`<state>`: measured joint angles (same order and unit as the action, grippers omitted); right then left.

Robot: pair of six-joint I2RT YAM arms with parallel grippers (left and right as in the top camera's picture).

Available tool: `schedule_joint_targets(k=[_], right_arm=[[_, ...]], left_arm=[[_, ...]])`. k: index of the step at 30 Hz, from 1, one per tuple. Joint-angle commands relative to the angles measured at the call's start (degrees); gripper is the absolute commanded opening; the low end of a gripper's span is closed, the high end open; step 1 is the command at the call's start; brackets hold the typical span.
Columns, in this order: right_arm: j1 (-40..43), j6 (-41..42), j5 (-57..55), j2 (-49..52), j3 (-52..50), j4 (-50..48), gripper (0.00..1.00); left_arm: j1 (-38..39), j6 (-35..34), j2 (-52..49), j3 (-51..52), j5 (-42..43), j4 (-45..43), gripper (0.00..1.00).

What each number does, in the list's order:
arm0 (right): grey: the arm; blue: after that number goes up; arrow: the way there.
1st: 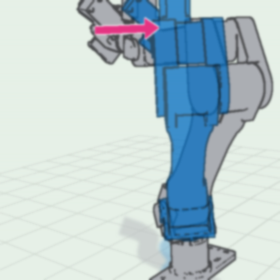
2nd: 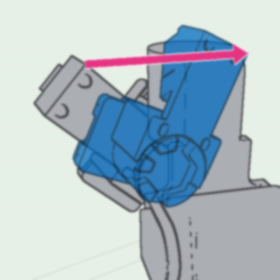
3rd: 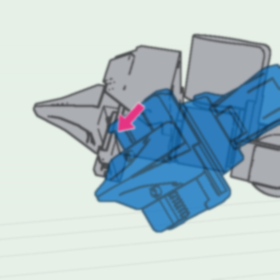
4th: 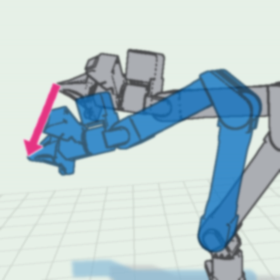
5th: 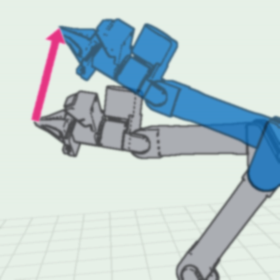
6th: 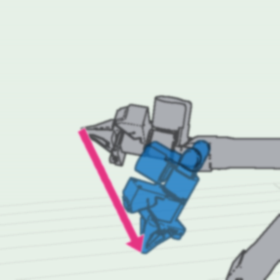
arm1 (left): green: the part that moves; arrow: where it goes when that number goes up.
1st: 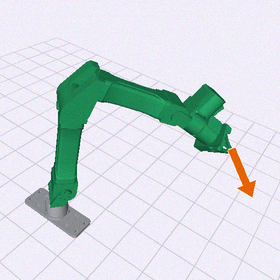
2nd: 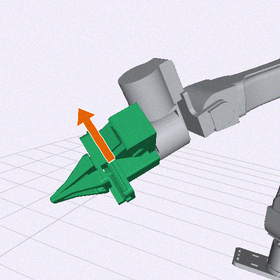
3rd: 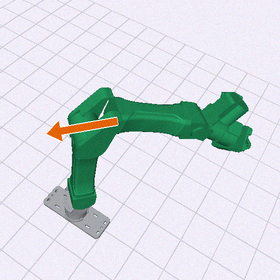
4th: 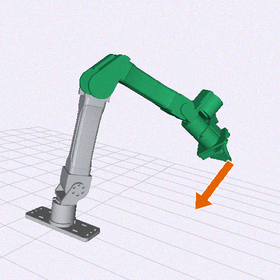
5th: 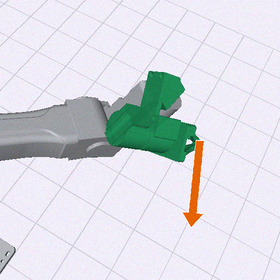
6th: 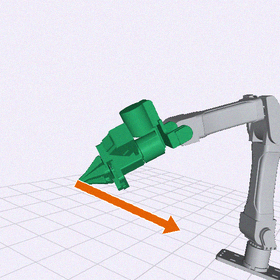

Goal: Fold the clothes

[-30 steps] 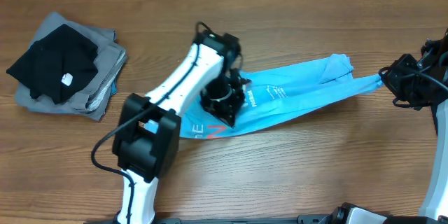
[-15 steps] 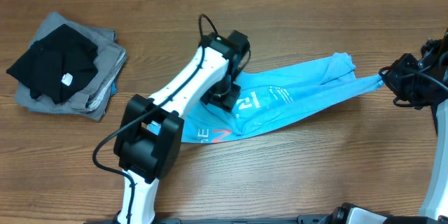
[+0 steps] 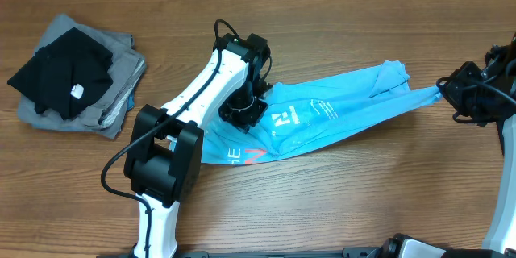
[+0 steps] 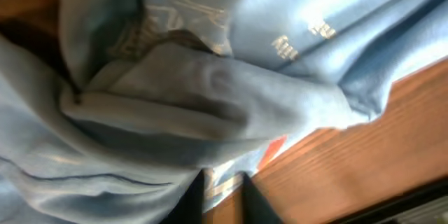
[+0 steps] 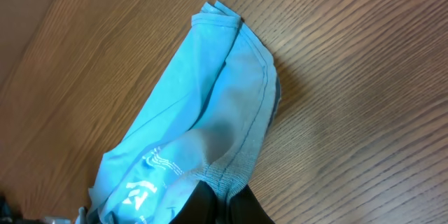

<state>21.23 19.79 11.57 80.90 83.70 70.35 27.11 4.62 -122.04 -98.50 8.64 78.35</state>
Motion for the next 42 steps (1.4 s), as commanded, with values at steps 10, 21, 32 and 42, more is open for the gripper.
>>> schedule_joint_targets(k=[10,21,32,42], right_arm=[[-0.2,0.4,-0.6,-0.5,1.8,0.0,0.06],[-0.2,0.4,-0.6,-0.5,1.8,0.0,0.06],[-0.2,1.2,-0.6,-0.5,1.8,-0.4,0.06],[-0.2,1.2,-0.6,-0.5,1.8,-0.7,0.06]], left_arm=[[0.2,3.1,1.3,1.1,0.2,-8.6,0.47],[0.4,5.5,1.3,7.3,-0.1,-8.5,0.04],[-1.2,-1.5,5.2,-18.3,-14.3,3.1,0.04],[-0.2,-7.6,6.4,-21.3,-4.0,14.1,0.04]])
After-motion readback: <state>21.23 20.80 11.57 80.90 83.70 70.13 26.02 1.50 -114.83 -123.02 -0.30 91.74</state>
